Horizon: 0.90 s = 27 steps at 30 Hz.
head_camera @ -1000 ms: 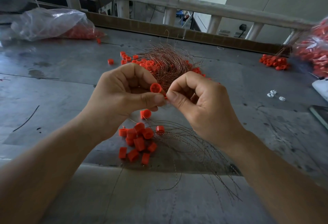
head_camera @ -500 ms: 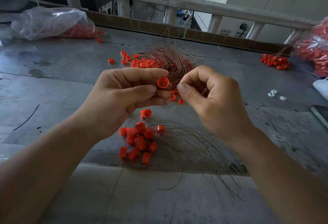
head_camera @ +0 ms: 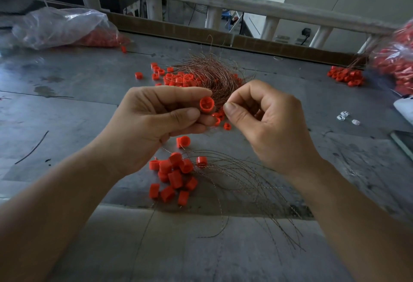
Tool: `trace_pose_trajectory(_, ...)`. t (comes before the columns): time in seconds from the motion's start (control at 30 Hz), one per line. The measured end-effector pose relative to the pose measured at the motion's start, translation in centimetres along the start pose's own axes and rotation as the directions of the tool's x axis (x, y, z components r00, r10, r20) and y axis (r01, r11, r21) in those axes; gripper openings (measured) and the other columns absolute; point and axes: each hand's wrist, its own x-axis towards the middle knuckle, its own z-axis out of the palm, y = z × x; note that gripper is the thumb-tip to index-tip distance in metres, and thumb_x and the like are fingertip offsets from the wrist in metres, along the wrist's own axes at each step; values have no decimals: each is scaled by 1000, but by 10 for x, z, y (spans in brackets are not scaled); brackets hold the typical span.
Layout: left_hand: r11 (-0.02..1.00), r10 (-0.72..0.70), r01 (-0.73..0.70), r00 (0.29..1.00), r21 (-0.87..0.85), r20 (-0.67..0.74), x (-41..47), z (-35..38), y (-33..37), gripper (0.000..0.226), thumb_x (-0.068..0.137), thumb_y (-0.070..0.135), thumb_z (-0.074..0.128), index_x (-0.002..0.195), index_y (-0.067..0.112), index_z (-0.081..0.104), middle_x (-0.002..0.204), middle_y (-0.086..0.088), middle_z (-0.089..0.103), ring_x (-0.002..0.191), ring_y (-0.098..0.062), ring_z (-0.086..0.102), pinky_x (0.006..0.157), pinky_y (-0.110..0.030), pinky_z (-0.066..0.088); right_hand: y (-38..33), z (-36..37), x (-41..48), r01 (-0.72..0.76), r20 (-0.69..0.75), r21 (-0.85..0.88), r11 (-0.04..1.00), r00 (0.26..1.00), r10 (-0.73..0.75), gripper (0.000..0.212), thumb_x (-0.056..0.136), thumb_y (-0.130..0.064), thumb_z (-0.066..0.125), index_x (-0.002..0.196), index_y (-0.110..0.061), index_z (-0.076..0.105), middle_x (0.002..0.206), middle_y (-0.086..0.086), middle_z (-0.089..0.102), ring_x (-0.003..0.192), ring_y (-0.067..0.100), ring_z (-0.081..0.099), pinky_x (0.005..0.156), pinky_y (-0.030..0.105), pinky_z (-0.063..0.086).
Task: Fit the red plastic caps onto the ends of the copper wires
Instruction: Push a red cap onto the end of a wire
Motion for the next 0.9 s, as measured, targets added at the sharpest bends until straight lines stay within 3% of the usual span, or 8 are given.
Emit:
trace_pose_trajectory(0.33, 999, -9, 8, 1000, -47, -12, 0, -1, 1, 26, 52, 14, 67, 77, 14, 76, 70, -4, 72, 66, -12, 69, 58, -17, 54, -2, -1, 0, -4, 29, 19, 1000, 1000, 4, 16, 84, -7, 60, 72, -18, 59, 60, -13, 52, 54, -2, 49, 51, 8, 37)
trace_pose_trajectory(0.53, 995, -17, 20, 999, -97, 34, 0, -2, 2, 23, 54, 12, 66, 75, 14, 75, 81, -6, 73, 68, -11, 69, 60, -16, 53, -2, 0, -1, -10, 64, 19, 1000, 998, 9, 19, 84, -7, 60, 73, -22, 59, 60, -14, 55, 55, 0, 51, 50, 10, 39)
trace_pose_trajectory(0.8, 982, -44, 64, 992, -177, 116, 0, -1, -1, 19, 59, 8, 64, 75, 13, 73, 79, -7, 72, 69, -12, 69, 59, -16, 54, -1, 8, -1, -65, 129, 45, 997, 990, 59, 13, 82, -9, 66, 78, -21, 66, 60, -10, 60, 53, 12, 55, 49, 26, 46)
trace_pose_trajectory(0.9, 978, -57, 81, 991, -193, 124, -1, 0, -1, 18, 60, 8, 64, 75, 12, 73, 78, -8, 72, 71, -13, 70, 60, -16, 54, -1, 7, -1, -65, 189, 28, 998, 980, 58, 13, 82, -12, 66, 75, -23, 65, 58, -14, 60, 54, 3, 56, 51, 18, 47)
